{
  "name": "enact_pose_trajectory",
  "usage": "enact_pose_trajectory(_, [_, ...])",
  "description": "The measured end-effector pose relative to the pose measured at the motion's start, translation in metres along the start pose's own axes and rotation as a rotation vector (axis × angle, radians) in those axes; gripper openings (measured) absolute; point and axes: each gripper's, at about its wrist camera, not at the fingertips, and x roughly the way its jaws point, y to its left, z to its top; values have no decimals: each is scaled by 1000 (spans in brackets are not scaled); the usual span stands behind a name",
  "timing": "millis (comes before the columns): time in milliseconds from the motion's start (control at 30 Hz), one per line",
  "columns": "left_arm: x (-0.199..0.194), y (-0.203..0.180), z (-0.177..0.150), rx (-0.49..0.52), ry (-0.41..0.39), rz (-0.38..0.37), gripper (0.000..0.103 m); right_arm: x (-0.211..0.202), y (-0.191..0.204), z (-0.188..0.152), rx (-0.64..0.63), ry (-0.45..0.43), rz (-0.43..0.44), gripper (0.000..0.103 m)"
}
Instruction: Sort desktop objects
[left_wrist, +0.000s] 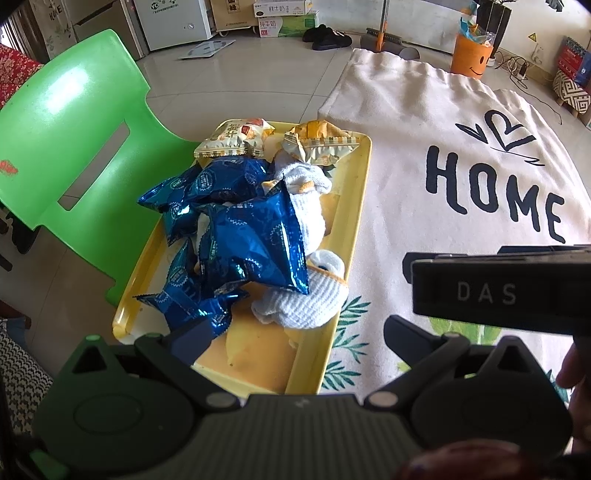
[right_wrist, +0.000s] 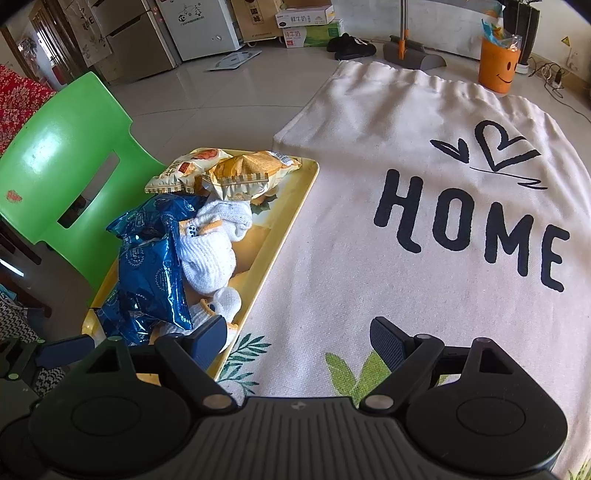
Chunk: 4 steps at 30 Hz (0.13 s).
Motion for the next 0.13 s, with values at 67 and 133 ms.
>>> enact_pose_trajectory(67, [0, 0, 0, 2, -1, -1, 103, 0, 0, 0, 0, 0, 0, 85])
enact_pose_trajectory(133, [0, 0, 0, 1, -1, -1, 103, 0, 0, 0, 0, 0, -1, 85])
